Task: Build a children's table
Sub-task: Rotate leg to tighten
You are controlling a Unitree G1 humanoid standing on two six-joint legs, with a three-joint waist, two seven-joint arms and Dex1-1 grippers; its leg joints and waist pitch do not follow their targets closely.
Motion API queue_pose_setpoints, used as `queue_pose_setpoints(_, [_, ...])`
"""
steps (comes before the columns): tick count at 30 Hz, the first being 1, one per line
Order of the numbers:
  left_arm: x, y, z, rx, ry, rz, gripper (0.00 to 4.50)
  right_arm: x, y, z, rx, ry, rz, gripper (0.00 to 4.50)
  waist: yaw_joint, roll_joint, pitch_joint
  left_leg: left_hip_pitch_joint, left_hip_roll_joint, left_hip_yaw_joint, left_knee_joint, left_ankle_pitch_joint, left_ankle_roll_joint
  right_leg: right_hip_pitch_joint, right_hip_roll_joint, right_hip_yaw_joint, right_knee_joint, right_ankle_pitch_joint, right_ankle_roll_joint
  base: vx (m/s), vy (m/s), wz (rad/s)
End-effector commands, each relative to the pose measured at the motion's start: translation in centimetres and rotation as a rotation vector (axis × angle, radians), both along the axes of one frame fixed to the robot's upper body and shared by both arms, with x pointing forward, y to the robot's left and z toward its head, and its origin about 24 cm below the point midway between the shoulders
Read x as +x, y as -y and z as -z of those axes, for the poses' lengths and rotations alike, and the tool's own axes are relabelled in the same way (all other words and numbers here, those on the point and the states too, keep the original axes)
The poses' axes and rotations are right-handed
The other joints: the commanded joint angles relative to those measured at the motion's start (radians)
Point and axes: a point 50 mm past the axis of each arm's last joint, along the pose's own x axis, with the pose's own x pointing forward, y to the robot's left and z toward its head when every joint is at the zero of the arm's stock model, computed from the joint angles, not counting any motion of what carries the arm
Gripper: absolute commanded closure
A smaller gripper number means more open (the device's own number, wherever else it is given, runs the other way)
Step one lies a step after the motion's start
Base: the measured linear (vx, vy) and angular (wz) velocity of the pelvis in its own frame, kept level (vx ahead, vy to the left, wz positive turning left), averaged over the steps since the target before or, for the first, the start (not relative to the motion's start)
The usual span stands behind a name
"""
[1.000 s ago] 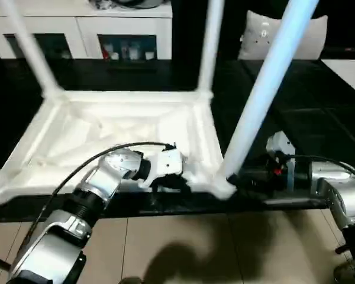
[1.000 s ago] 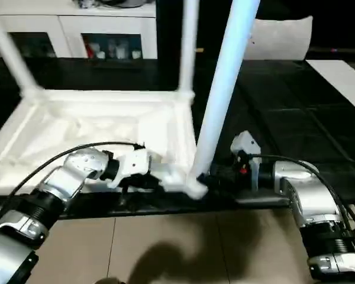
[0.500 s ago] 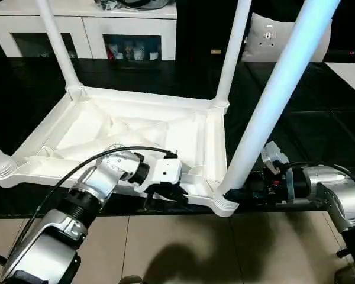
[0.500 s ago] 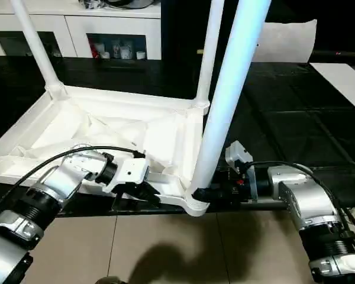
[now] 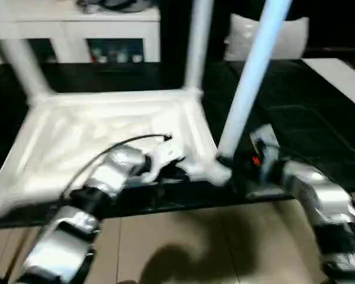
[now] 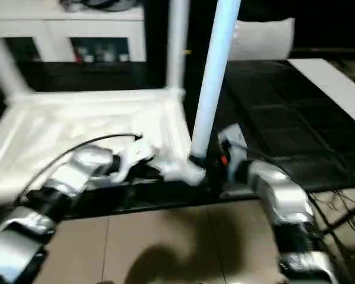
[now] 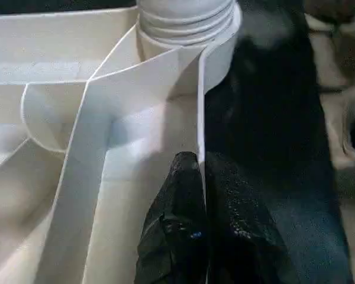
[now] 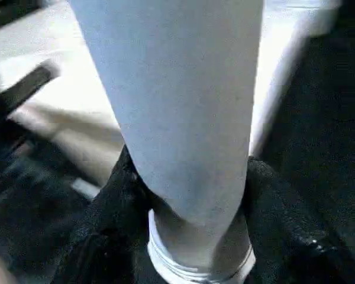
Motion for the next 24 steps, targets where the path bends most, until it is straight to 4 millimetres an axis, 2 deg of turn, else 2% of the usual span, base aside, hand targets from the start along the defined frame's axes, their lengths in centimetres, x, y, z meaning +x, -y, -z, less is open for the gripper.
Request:
queue_pose_setpoints(1, [0.6, 1.5, -0.9, -0.062, 0.028, -0.078, 4.5, 1.0, -0.2, 0.7, -0.026, -0.044, 0.219, 2.53, 0.007, -0.016, -0.07, -0.006, 0.006, 0.002, -0.071, -0.15, 0.002, 0.055, -0.044, 0.033, -0.08, -0.289, -0.162, 0.0, 0.0, 0.0])
queue_pose_setpoints(5, [1.1, 2.4, -1.2, -0.088, 0.051, -0.166, 4.5, 1.6, -0.5, 0.8, -0.033, -0.023, 0.36, 2.53, 0.009, -0.014, -0.073, -0.004, 0.004, 0.008, -0.066, -0.109, 0.031, 0.055, -0.042, 0.037, -0.074, -0.188, -0.189, 0.0, 0.0, 0.0])
queue_pose_setpoints(6, [1.2, 2.8, -1.2, -0.088, 0.065, -0.185, 4.5, 1.8, -0.7, 0.8, -0.039, -0.001, 0.39, 2.53, 0.014, -0.011, -0.078, -0.004, 0.005, 0.007, -0.065, -0.077, 0.033, 0.057, -0.041, 0.037, -0.066, -0.135, -0.2, 0.0, 0.0, 0.0])
queue_pose_setpoints(7, [1.2, 2.8, -1.2, -0.088, 0.065, -0.185, 4.5, 1.8, -0.7, 0.8, -0.039, -0.001, 0.39, 2.53, 0.014, -0.011, -0.078, -0.004, 0.005, 0.007, -0.065, -0.077, 0.033, 0.057, -0.041, 0.037, -0.066, -0.135, -0.2, 0.0, 0.0, 0.0])
queue_pose_setpoints(8, [1.3, 3.1, -1.2, -0.084, 0.073, -0.196, 4.5, 1.9, -0.9, 0.7, -0.053, 0.027, 0.408, 2.53, 0.016, -0.011, -0.081, -0.005, 0.004, 0.007, -0.061, -0.044, 0.045, 0.06, -0.039, 0.038, -0.057, -0.053, -0.218, 0.0, 0.0, 0.0])
queue_pose_setpoints(10, [1.3, 3.2, -1.1, -0.079, 0.077, -0.2, 4.5, 2.0, -1.1, 0.6, -0.059, 0.049, 0.402, 1.98, 0.015, -0.011, -0.08, -0.007, 0.002, 0.008, -0.06, -0.028, 0.065, 0.062, -0.036, 0.036, -0.053, 0.004, -0.234, 0.0, 0.0, 0.0])
queue_pose_setpoints(12, [1.1, 3.3, -1.1, -0.069, 0.086, -0.193, 4.5, 1.9, -1.5, 0.3, -0.023, 0.075, 0.377, 1.83, 0.014, -0.012, -0.076, -0.005, 0.003, 0.009, -0.062, -0.075, 0.072, 0.062, -0.039, 0.036, -0.06, -0.049, -0.235, 0.0, 0.0, 0.0])
queue_pose_setpoints(13, [1.1, 3.3, -1.1, -0.069, 0.086, -0.193, 4.5, 1.9, -1.5, 0.3, -0.023, 0.075, 0.377, 1.83, 0.015, -0.011, -0.076, -0.004, 0.004, 0.009, -0.062, -0.086, 0.071, 0.062, -0.04, 0.037, -0.062, -0.065, -0.233, 0.0, 0.0, 0.0])
queue_pose_setpoints(16, [0.9, 2.6, -0.9, -0.044, 0.107, -0.14, 4.5, 1.5, -1.2, 0.0, -0.01, 0.117, 0.292, 1.45, 0.016, -0.013, -0.075, -0.007, 0.005, 0.008, -0.064, -0.108, 0.068, 0.063, -0.042, 0.035, -0.068, -0.117, -0.213, 0.0, 0.0, 0.0])
queue_pose_setpoints(20, [0.6, 1.3, -0.4, 0.0, 0.115, -0.058, 4.5, 0.8, -0.3, -0.4, -0.036, 0.173, 0.161, 1.38, 0.017, -0.012, -0.076, -0.011, 0.006, 0.007, -0.062, -0.091, 0.074, 0.065, -0.042, 0.036, -0.064, -0.097, -0.206, 0.0, 0.0, 0.0])
queue_pose_setpoints(22, [0.5, 0.9, -0.4, 0.007, 0.114, -0.021, 4.5, 0.5, 0.1, -0.4, -0.06, 0.186, 0.116, 1.06, 0.018, -0.013, -0.073, -0.01, 0.006, 0.008, -0.062, -0.097, 0.076, 0.063, -0.042, 0.036, -0.066, -0.101, -0.206, 0.0, 0.0, 0.0])
queue_pose_setpoints(24, [0.0, 0.0, -0.3, 0.021, 0.112, 0.076, 4.5, -0.5, 1.2, -0.4, -0.077, 0.179, -0.03, 1.06, 0.019, -0.013, -0.073, -0.01, 0.007, 0.007, -0.062, -0.108, 0.081, 0.064, -0.043, 0.035, -0.068, -0.118, -0.208, 0.0, 0.0, 0.0])
